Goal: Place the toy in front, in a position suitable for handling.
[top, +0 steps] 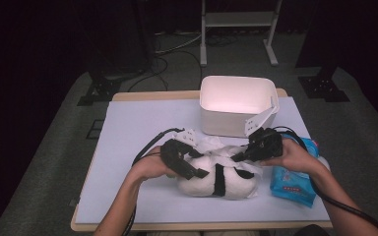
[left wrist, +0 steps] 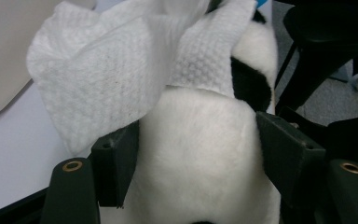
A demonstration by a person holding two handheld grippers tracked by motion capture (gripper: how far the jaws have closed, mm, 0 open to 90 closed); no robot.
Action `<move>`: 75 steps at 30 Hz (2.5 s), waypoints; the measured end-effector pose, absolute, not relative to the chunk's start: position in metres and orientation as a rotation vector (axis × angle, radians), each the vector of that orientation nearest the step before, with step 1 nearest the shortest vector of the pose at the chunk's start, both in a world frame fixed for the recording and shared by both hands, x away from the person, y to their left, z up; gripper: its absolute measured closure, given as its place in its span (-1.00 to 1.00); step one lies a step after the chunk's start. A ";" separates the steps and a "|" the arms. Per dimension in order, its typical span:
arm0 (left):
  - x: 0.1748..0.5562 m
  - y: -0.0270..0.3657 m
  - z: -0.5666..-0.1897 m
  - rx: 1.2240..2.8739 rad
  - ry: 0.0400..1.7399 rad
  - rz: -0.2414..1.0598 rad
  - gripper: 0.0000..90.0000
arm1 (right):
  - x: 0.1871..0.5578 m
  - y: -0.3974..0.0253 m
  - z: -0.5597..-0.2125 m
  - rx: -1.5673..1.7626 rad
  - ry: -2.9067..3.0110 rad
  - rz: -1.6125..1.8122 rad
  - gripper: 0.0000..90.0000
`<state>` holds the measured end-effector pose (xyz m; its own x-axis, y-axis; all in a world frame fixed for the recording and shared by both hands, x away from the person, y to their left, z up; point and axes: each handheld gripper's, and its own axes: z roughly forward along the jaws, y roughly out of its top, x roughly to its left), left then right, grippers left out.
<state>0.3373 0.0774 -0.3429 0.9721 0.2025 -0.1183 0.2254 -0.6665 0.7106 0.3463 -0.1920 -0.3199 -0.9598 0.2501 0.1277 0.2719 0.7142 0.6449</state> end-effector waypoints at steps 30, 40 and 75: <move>0.353 0.092 -0.332 2.290 0.418 0.176 -0.41 | 0.362 -0.185 -0.317 -0.506 -2.955 -1.110 0.90; 0.360 0.091 -0.347 2.304 0.499 0.263 -0.43 | 0.369 -0.172 -0.311 -0.512 -2.984 -1.145 0.88; 0.353 0.104 -0.363 2.301 0.499 0.194 -0.51 | 0.389 -0.210 -0.328 -0.705 -2.969 -1.101 0.90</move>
<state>0.3534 0.1037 -0.3630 0.9122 0.4096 -0.0116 0.2944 -0.6355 0.7138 0.3888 -0.2102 -0.3278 -0.9006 0.4314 0.0535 0.3620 0.6761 0.6418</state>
